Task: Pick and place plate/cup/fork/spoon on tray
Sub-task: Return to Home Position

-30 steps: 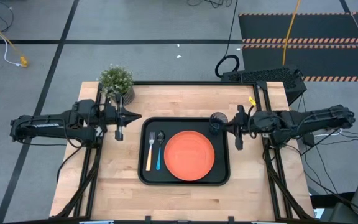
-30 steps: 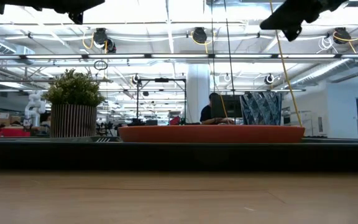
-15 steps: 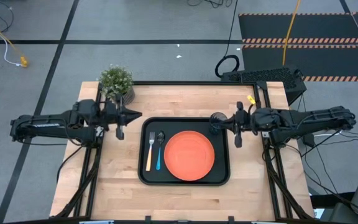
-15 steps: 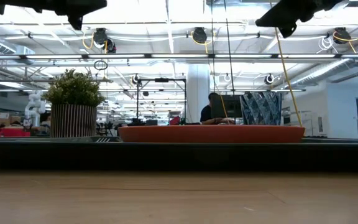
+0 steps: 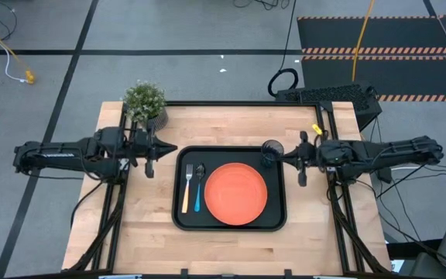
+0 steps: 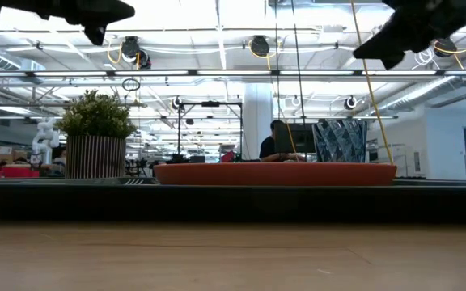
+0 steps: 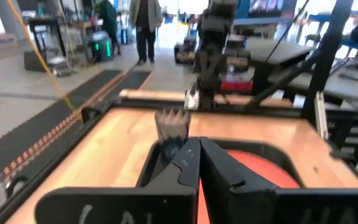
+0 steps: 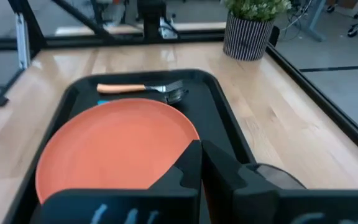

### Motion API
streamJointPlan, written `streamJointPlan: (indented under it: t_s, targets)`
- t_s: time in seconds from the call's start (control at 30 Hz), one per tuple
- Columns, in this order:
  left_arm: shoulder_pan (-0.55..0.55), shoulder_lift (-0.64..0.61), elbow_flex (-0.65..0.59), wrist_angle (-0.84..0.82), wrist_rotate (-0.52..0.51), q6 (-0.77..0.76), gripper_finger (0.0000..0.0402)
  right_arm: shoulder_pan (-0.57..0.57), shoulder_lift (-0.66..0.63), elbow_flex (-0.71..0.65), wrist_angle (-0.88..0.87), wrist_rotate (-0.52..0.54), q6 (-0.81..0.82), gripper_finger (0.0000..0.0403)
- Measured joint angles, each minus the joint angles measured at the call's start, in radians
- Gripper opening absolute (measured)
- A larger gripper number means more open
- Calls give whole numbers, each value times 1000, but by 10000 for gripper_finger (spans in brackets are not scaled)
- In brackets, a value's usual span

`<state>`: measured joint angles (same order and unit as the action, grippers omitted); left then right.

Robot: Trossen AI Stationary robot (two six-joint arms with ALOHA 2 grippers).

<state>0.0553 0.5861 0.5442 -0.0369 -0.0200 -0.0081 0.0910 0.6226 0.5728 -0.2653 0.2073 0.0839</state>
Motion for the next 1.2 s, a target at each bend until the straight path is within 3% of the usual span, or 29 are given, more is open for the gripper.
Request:
streamJointPlan:
  t_s: [0.2, 0.47, 0.73, 0.87, 1.2]
  targets:
    - [-6, -61, -100, 22, -16, -3, 3, 0, -190, -113, 0, -2, 47, 0]
    - [8, -204, -355, 254, -69, -39, 4, 0, -341, -312, 26, -2, 113, 0]
    - [18, -303, -458, 225, -40, -133, 13, 0, -384, -485, 234, -29, 35, 0]
    - [19, -327, -531, 271, -87, -159, 4, 0, -389, -551, 347, -24, 4, 0]
    - [19, -332, -534, 215, -78, -115, 20, 0, -389, -554, 342, -23, -2, 0]
